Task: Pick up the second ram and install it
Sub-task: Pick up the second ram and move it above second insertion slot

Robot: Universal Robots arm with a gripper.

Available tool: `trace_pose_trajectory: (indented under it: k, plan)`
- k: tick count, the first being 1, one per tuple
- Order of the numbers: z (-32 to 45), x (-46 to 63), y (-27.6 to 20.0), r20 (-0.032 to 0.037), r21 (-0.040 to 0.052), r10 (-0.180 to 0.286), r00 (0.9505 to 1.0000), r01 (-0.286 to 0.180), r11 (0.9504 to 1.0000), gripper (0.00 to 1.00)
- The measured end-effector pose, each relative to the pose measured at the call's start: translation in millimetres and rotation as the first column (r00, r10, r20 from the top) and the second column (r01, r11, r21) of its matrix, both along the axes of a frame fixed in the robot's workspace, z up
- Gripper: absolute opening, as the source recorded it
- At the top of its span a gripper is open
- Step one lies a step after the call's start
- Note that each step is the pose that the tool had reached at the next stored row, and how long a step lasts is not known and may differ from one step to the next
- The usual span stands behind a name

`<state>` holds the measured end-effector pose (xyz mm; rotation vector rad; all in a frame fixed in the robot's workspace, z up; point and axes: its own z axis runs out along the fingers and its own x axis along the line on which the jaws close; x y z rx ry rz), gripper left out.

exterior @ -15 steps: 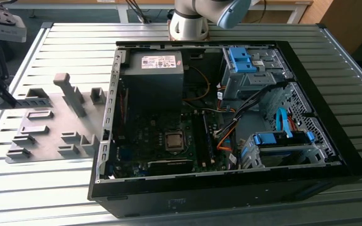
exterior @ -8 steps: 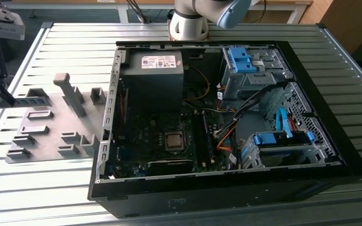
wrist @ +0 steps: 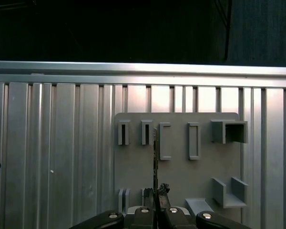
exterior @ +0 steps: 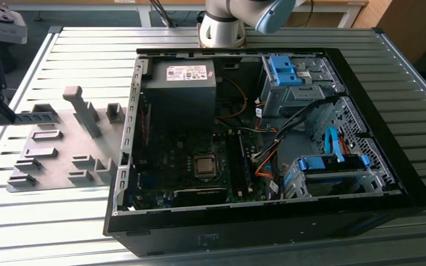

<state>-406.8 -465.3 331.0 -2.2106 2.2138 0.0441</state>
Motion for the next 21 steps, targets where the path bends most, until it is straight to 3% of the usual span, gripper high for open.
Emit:
trace_pose_trajectory:
  k: [21]
  plan:
    - [18.6, 0.0, 0.0, 0.0, 0.0, 0.0, 1.0, 0.0, 1.0, 0.14]
